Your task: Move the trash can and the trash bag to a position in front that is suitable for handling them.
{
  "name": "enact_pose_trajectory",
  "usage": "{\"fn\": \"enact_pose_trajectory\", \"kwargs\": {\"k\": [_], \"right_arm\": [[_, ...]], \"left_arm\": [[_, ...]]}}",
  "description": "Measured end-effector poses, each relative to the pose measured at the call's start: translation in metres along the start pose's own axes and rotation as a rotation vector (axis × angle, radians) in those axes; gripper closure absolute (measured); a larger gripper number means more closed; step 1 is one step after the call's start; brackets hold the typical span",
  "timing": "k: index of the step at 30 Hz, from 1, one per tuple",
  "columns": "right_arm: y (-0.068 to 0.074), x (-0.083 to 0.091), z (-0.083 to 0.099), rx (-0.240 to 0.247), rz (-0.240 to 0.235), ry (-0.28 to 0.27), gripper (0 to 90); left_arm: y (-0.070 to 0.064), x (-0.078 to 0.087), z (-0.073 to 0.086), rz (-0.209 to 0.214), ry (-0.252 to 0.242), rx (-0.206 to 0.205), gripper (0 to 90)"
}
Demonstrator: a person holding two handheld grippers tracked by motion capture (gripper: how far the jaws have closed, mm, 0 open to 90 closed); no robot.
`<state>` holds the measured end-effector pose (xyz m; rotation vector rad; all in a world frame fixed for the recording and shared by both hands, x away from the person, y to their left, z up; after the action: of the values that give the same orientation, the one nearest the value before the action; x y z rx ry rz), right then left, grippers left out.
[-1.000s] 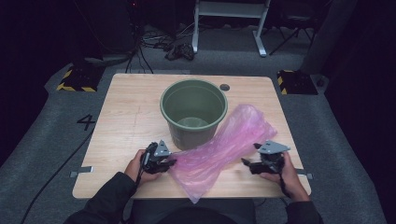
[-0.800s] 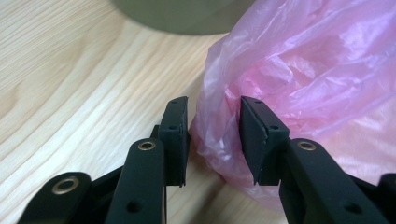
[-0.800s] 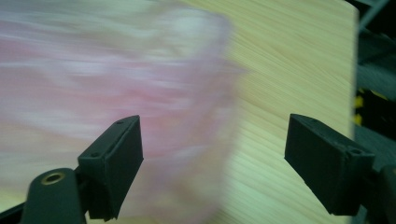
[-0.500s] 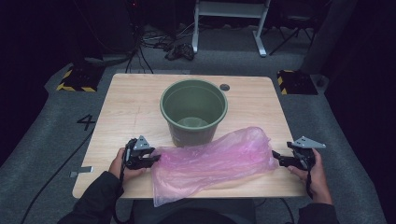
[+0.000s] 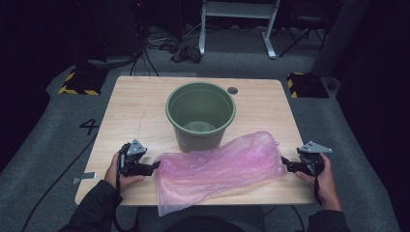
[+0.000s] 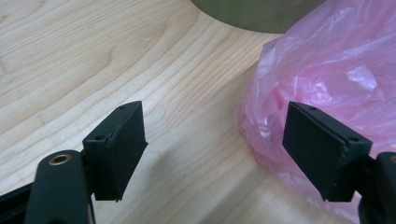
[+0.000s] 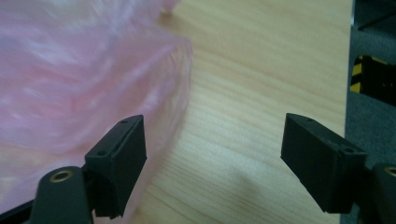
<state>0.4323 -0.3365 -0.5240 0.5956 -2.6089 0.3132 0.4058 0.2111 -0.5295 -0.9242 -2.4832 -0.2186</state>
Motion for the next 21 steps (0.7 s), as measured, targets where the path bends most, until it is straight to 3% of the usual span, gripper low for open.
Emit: {"fn": "enact_pose_trajectory", "kwargs": {"k": [2,4,5,6,8,10,11,14,17,18,20,21], "right_arm": [[0.001,0.003,-0.004,-0.001,-0.005,-0.021,22.1],[0.008,0.011,-0.014,0.017,-0.038,-0.064,21.7],[0.019,0.015,-0.023,0.018,-0.080,-0.104,21.6],[0.019,0.015,-0.023,0.018,-0.080,-0.104,21.6],[0.032,0.018,-0.031,0.037,-0.128,-0.129,21.2],[0.057,0.023,-0.043,0.081,-0.215,-0.159,20.7],[0.057,0.023,-0.043,0.081,-0.215,-0.159,20.7],[0.088,0.025,-0.051,0.110,-0.317,-0.184,20.6],[0.131,0.017,-0.050,0.184,-0.419,-0.161,21.2],[0.131,0.017,-0.050,0.184,-0.419,-0.161,21.2],[0.150,0.012,-0.047,0.223,-0.470,-0.139,20.0],[0.160,0.008,-0.045,0.219,-0.499,-0.128,20.0]], "left_arm": [[0.002,0.006,0.002,-0.004,-0.001,0.000,21.3],[0.002,0.011,0.004,-0.005,-0.005,0.004,20.9],[0.003,0.013,0.005,-0.003,-0.008,0.006,21.0],[0.003,0.016,0.007,-0.001,-0.009,0.009,21.0],[0.002,0.019,0.009,0.003,-0.013,0.007,20.9],[0.001,0.020,0.010,0.018,-0.016,0.016,20.9],[0.001,0.020,0.010,0.023,-0.015,0.013,20.9],[-0.003,0.017,0.011,0.034,-0.002,0.011,21.1],[-0.007,0.014,0.011,0.048,0.002,0.007,21.1],[-0.009,0.013,0.010,0.058,0.003,0.009,21.1],[-0.014,0.009,0.010,0.064,0.012,-0.001,21.1],[-0.015,0.008,0.010,0.071,0.014,-0.004,21.1]]}}
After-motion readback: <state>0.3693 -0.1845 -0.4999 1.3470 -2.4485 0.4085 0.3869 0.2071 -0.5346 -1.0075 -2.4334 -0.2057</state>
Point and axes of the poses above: each handheld gripper's, and its own axes: x roughly backward along the jaws, z roughly out of its underside, y roughly to its left, the point moved 6 cm from there along -x, roughly forward along the jaws, and after that the axes turned 13 degrees about -y, right-handed, at the moved point
